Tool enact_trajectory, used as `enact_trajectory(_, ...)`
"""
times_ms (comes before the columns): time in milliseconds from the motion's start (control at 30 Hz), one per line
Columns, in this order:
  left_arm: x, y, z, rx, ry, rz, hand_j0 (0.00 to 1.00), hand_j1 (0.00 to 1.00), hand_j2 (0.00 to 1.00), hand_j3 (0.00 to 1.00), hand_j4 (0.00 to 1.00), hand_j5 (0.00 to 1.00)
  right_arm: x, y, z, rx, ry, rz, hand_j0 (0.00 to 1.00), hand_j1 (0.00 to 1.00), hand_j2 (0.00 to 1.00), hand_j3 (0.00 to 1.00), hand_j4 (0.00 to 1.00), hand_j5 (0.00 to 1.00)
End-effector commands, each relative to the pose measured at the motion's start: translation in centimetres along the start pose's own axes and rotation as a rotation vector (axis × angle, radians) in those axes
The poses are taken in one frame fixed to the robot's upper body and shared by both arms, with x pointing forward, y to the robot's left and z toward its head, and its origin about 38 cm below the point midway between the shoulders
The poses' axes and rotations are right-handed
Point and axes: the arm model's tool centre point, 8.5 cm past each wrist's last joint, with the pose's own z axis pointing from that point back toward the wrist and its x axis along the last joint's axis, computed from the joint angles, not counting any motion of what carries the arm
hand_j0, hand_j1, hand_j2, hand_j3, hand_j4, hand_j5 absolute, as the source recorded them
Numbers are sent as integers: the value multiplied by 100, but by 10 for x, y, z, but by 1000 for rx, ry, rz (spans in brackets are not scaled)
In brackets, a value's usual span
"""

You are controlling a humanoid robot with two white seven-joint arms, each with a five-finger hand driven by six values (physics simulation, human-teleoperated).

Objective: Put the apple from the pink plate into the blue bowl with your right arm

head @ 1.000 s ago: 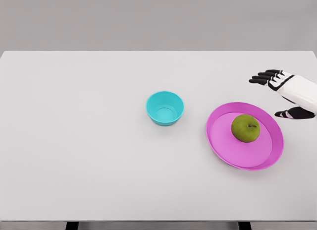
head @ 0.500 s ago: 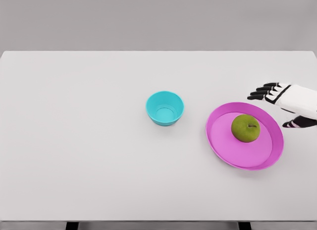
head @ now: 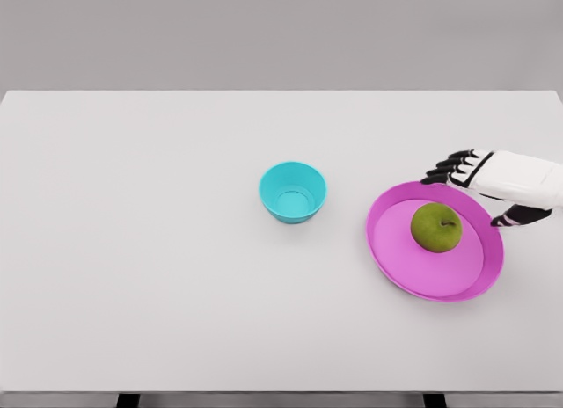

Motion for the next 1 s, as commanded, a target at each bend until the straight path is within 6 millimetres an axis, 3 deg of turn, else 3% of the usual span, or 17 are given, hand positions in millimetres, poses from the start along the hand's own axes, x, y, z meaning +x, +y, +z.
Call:
enact_trajectory(0, 0, 0, 0, 0, 0, 0, 100, 100, 100, 100, 100, 100, 5, 21, -17, 37, -35, -48, 100, 100, 100, 100, 100, 100)
enact_trajectory(833, 0, 0, 0, 0, 0, 0, 100, 100, 100, 100, 100, 100, 7, 51, -38, 99, -63, -107, 100, 100, 100, 100, 100, 100)
enact_trajectory(967, 0, 0, 0, 0, 0, 0, 100, 100, 100, 100, 100, 100, 7, 48, -40, 98, -68, -100, 100, 100, 100, 100, 100, 100)
